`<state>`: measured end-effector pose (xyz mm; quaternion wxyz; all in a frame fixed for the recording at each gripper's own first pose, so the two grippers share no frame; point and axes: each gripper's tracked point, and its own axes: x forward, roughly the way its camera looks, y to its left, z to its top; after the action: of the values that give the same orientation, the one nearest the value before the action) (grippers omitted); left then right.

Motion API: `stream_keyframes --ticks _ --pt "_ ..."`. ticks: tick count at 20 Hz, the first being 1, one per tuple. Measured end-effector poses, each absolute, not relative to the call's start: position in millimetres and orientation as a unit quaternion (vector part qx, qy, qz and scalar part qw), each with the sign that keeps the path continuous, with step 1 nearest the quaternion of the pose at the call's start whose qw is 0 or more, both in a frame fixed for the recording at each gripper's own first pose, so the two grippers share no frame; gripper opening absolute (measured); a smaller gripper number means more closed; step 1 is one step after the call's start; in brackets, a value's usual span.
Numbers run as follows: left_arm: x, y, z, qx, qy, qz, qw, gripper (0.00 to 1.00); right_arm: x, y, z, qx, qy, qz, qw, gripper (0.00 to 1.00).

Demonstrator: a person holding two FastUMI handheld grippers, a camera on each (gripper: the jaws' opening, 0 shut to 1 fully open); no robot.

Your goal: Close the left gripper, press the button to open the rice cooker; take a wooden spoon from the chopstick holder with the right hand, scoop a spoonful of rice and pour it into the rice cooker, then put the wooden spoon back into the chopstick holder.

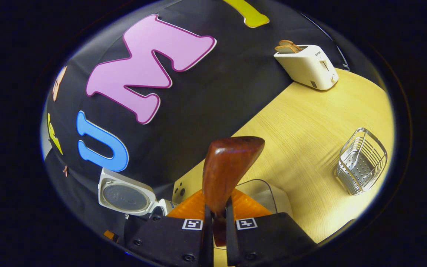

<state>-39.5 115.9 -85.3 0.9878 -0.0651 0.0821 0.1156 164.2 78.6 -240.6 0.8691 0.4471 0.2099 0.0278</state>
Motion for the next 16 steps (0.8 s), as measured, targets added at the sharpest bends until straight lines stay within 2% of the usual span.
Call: stream_keyframes --ticks 8,16 --pt "-44 114 -90 -0.061 0.080 0.108 0.989 0.94 184 117 -159 0.476 0.181 0.077 0.857 0.18" --pt "-58 125 -98 -0.063 0.080 0.119 0.988 0.94 208 237 -118 0.469 0.198 0.159 0.846 0.18"
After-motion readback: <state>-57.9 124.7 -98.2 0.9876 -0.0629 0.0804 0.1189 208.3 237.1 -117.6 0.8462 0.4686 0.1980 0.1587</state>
